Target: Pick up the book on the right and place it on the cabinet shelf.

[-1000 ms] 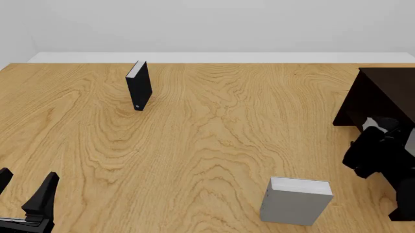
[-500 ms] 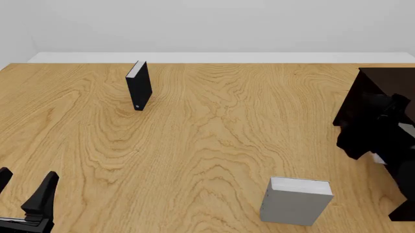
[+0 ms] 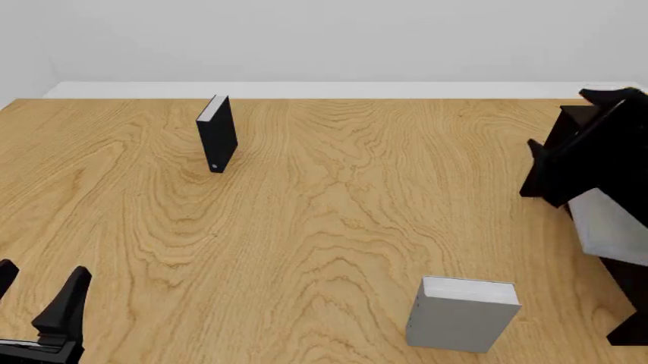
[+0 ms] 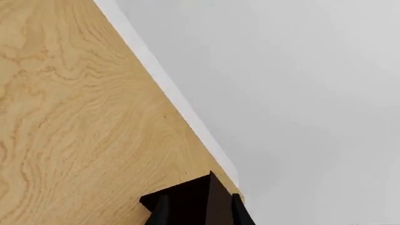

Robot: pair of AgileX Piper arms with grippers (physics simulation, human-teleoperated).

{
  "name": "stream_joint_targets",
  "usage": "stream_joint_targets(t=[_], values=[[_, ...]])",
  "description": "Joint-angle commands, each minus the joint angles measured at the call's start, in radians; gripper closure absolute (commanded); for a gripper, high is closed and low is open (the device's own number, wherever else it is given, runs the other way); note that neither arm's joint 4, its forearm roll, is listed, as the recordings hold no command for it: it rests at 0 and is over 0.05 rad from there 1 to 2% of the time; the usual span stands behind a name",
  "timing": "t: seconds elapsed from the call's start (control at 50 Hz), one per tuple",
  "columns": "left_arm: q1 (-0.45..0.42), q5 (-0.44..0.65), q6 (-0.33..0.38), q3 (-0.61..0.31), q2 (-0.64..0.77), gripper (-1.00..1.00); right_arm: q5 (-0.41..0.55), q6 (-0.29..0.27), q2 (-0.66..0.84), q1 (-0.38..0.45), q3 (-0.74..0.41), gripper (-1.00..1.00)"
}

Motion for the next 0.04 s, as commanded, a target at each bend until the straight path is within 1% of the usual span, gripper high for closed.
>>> stream_joint_targets(t=[0.02, 0.04], values=[[-0.006, -0.005, 0.006, 0.0, -0.001, -1.0, 0.12, 0.154, -0.094, 0.032, -0.071, -1.0], [-0.004, -0.007, 0.006, 0.0, -0.001, -1.0, 0.13, 0.164, -0.101, 0.042, -0.074, -1.0]])
